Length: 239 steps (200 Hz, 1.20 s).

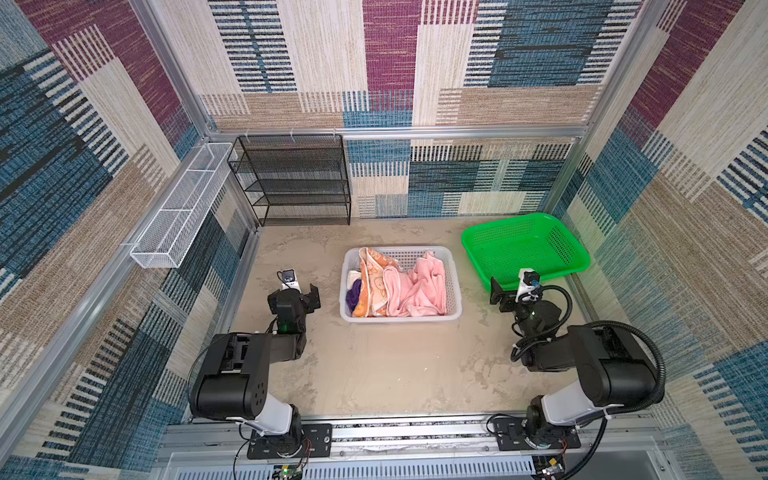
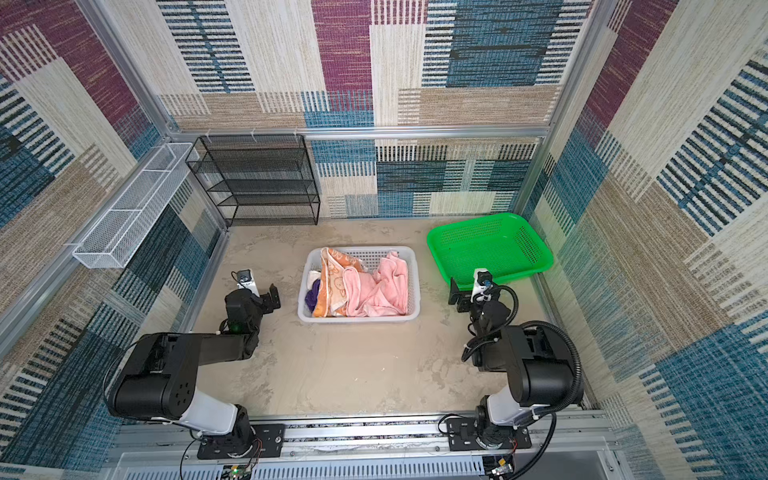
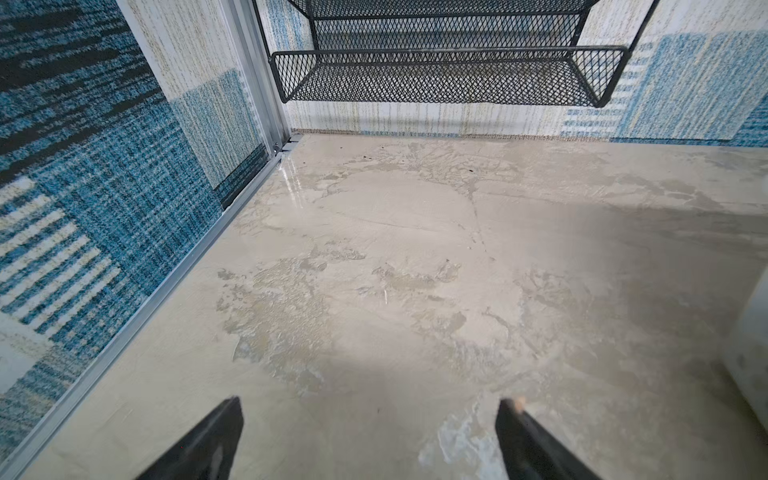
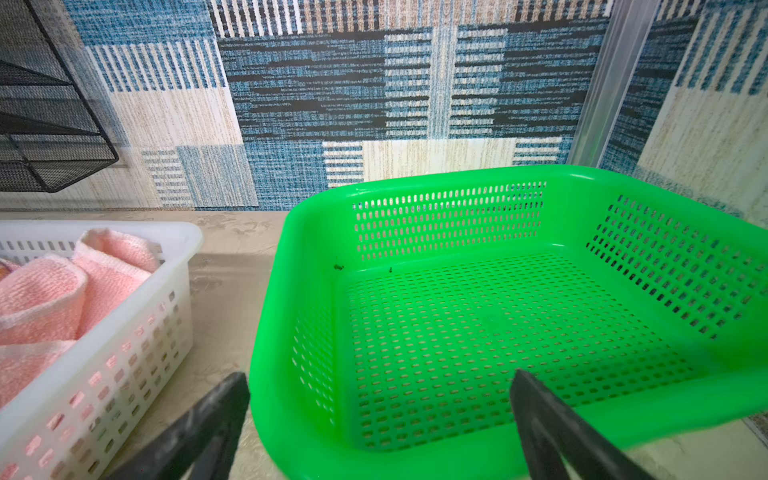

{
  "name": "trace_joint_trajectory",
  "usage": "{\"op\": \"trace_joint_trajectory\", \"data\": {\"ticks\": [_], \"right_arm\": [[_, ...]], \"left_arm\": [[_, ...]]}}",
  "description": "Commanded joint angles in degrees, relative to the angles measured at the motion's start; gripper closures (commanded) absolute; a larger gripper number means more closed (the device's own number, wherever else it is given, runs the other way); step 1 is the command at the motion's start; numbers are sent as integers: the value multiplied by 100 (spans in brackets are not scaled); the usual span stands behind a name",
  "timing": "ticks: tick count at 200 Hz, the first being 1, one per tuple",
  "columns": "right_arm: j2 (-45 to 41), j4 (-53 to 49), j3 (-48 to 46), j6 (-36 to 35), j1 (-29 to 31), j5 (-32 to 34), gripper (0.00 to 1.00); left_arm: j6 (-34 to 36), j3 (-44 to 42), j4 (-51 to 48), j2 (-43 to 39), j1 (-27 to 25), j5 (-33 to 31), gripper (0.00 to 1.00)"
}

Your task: Fold and stack the towels

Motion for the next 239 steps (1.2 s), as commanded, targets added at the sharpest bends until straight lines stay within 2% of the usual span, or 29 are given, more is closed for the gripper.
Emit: {"op": "trace_joint_trajectory", "data": {"ticks": [1,239], "right_arm": [[-17,50,21,-61,6,-81,0],[-26,50,19,-59,6,-85,0]], "left_arm": [[-59,29,6,-5,-8,-43,1],[-21,-12,74,-34,-4,34,0]]}}
